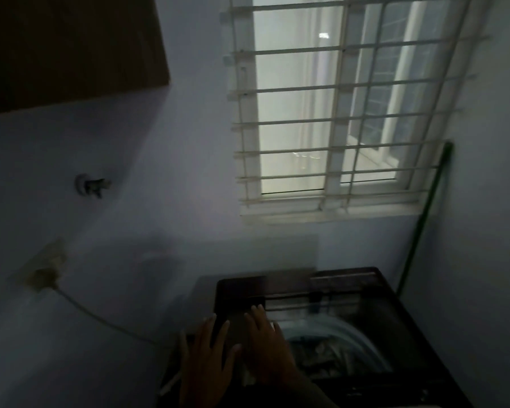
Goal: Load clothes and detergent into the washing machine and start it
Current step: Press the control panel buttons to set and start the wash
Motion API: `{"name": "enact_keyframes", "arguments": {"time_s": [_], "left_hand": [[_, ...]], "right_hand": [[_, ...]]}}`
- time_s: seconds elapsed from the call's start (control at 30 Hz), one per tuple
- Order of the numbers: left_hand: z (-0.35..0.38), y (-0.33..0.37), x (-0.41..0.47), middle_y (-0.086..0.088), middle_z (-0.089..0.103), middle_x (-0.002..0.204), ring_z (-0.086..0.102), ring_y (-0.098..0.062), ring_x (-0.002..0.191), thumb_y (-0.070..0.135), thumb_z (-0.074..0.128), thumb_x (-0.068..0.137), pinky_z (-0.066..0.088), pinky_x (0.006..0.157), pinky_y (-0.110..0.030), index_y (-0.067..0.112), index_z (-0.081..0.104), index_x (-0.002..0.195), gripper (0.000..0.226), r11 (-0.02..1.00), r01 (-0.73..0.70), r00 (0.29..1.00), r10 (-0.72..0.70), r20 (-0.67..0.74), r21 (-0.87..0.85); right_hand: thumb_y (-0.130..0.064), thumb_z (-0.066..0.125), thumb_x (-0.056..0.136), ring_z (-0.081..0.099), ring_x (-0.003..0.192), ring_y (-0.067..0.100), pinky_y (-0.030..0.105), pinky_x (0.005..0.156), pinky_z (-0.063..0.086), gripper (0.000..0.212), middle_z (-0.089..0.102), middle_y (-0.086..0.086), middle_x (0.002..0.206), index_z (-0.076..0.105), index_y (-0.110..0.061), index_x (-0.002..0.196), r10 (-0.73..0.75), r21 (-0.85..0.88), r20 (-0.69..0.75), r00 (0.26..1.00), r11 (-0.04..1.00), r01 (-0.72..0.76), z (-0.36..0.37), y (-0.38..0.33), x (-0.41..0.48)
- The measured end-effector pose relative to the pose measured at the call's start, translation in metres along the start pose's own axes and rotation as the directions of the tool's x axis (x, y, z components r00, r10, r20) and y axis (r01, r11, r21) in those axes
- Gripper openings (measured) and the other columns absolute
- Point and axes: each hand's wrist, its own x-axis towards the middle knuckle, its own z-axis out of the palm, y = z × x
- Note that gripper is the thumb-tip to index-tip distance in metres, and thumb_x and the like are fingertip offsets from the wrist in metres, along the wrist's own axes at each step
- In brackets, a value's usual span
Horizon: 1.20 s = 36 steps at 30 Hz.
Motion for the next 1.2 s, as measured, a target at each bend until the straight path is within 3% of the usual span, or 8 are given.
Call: {"name": "enact_keyframes", "arguments": {"time_s": [0.1,0.17,0.23,0.33,0.47,0.63,0.9,1.2], "left_hand": [[0.008,0.025,-0.030,-0.011,0.061,0.136,0.021,-0.012,0.150,0.062,0.022,0.098,0.030,0.107,-0.061,0.022,0.071,0.121,0.068,0.996,-0.046,0.999,0.044,-0.026,-0.078],[0.018,0.035,-0.052,-0.010,0.061,0.136,0.006,-0.002,0.151,0.062,0.022,0.098,0.029,0.107,-0.055,0.023,0.071,0.121,0.067,0.991,-0.036,0.999,0.033,-0.029,-0.128],[0.023,0.043,-0.076,-0.006,0.056,0.141,0.005,0.001,0.150,0.065,0.022,0.097,0.027,0.111,-0.049,0.023,0.069,0.123,0.067,0.982,-0.019,1.000,0.018,-0.010,-0.188],[0.018,0.058,-0.115,-0.011,0.057,0.140,0.024,-0.013,0.149,0.061,0.025,0.099,0.029,0.110,-0.035,0.013,0.070,0.122,0.070,0.974,-0.055,0.997,0.042,-0.062,-0.219],[0.009,0.074,-0.162,-0.017,0.056,0.140,0.054,-0.032,0.126,0.050,0.029,0.104,0.038,0.106,-0.039,0.006,0.065,0.129,0.061,0.986,-0.045,0.996,0.032,-0.087,-0.162],[0.000,0.086,-0.203,-0.014,0.041,0.153,0.036,-0.032,0.143,0.054,0.024,0.102,0.040,0.110,-0.054,0.008,0.048,0.145,0.067,0.987,0.044,0.990,-0.023,0.136,-0.153],[-0.010,0.086,-0.230,-0.007,0.007,0.167,0.004,-0.027,0.154,0.068,0.019,0.097,0.012,0.123,-0.044,0.017,0.012,0.159,0.081,0.987,0.066,0.965,-0.026,0.263,-0.144],[-0.016,0.072,-0.248,-0.011,-0.013,0.165,-0.014,-0.026,0.153,0.086,0.020,0.085,-0.004,0.124,-0.044,0.010,-0.004,0.158,0.108,0.998,-0.049,0.925,0.065,0.375,-0.050]], "right_hand": [[-0.068,0.068,0.048,0.066,0.114,0.018,0.035,0.070,0.061,0.086,0.068,0.002,0.125,0.064,-0.019,0.118,0.053,-0.039,-0.005,0.999,0.998,-0.053,0.015,0.034,-0.037],[-0.054,0.052,0.073,0.046,0.137,0.029,0.051,0.095,0.051,0.080,0.046,0.012,0.149,0.049,-0.007,0.138,0.015,-0.029,-0.031,0.999,0.999,-0.016,-0.003,0.043,-0.066],[-0.043,0.034,0.088,0.013,0.150,0.033,0.056,0.115,0.026,0.075,0.015,0.014,0.161,0.027,-0.003,0.151,0.031,0.017,0.013,0.999,0.999,-0.032,-0.010,0.051,-0.094],[-0.043,0.045,0.087,0.023,0.147,0.030,0.054,0.110,0.038,0.069,0.032,0.016,0.157,0.039,-0.008,0.146,0.062,0.004,-0.043,0.997,0.998,-0.062,-0.005,0.064,-0.130],[-0.037,0.047,0.097,-0.002,0.152,0.028,0.053,0.120,0.013,0.069,0.006,0.011,0.165,0.019,-0.011,0.155,0.021,0.039,0.022,1.000,0.999,-0.022,0.008,0.075,-0.177],[-0.042,0.047,0.096,0.008,0.152,0.032,0.054,0.119,0.019,0.064,0.016,0.014,0.163,0.031,-0.012,0.151,-0.034,0.040,-0.022,0.999,0.999,0.034,0.024,0.085,-0.227],[-0.036,0.057,0.094,0.015,0.150,0.030,0.057,0.116,0.026,0.060,0.026,0.016,0.159,0.042,-0.009,0.145,-0.089,0.014,-0.080,0.993,0.996,0.090,0.044,0.077,-0.295],[-0.048,0.064,0.085,0.035,0.143,0.034,0.058,0.110,0.035,0.068,0.040,0.016,0.152,0.045,-0.018,0.143,-0.037,-0.063,-0.128,0.991,0.998,0.029,0.073,0.037,-0.335]]}}
